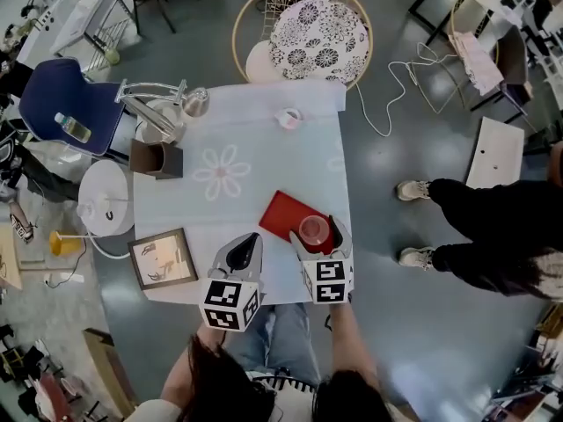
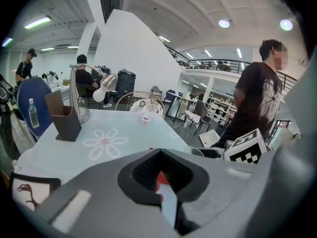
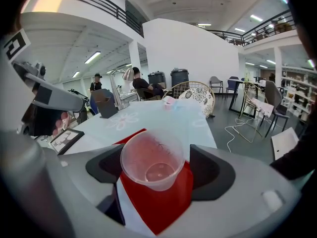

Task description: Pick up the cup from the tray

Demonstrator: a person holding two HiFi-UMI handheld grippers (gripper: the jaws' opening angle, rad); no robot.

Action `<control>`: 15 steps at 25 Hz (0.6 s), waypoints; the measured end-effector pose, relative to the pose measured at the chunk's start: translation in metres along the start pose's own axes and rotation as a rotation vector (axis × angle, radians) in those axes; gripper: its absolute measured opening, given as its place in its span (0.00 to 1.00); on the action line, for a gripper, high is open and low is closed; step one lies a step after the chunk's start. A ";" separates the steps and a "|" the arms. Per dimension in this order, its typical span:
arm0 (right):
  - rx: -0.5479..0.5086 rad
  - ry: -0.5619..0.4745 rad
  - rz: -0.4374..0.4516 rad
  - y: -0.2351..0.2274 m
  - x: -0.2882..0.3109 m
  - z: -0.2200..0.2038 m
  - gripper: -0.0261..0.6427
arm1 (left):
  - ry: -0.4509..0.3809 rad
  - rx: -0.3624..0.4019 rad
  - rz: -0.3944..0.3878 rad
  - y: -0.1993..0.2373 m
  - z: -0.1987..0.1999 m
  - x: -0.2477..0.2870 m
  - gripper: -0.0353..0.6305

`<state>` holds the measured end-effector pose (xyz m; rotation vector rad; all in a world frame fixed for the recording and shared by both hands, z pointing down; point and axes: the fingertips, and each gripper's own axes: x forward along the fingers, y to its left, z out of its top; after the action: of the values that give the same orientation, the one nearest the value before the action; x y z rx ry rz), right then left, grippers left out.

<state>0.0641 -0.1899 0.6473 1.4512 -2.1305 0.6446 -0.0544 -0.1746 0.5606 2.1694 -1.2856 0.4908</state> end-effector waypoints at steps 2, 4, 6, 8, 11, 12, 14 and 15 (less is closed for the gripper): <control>0.004 -0.002 -0.001 -0.002 0.003 0.001 0.63 | 0.002 -0.049 -0.006 0.003 0.001 0.004 0.05; 0.009 -0.003 -0.001 -0.003 0.005 0.001 0.58 | -0.003 -0.082 -0.003 0.006 0.004 0.008 0.05; 0.004 -0.002 0.002 -0.002 0.006 0.001 0.57 | -0.001 -0.082 0.001 0.008 0.005 0.011 0.05; -0.011 -0.001 0.016 0.000 0.006 0.005 0.57 | -0.001 -0.103 0.005 0.010 0.006 0.014 0.06; -0.040 -0.009 0.033 0.005 0.002 0.017 0.56 | -0.004 -0.141 0.011 0.011 0.007 0.014 0.05; -0.046 -0.012 0.036 0.005 0.001 0.022 0.56 | -0.003 -0.135 0.010 0.011 0.008 0.013 0.05; -0.056 -0.029 0.044 0.004 0.000 0.035 0.56 | -0.003 -0.115 0.005 0.010 0.012 0.012 0.05; -0.062 -0.046 0.047 0.002 0.000 0.043 0.56 | -0.004 -0.110 0.006 0.009 0.013 0.011 0.05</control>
<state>0.0570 -0.2161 0.6133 1.4002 -2.2057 0.5618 -0.0570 -0.1938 0.5594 2.0770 -1.2905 0.4089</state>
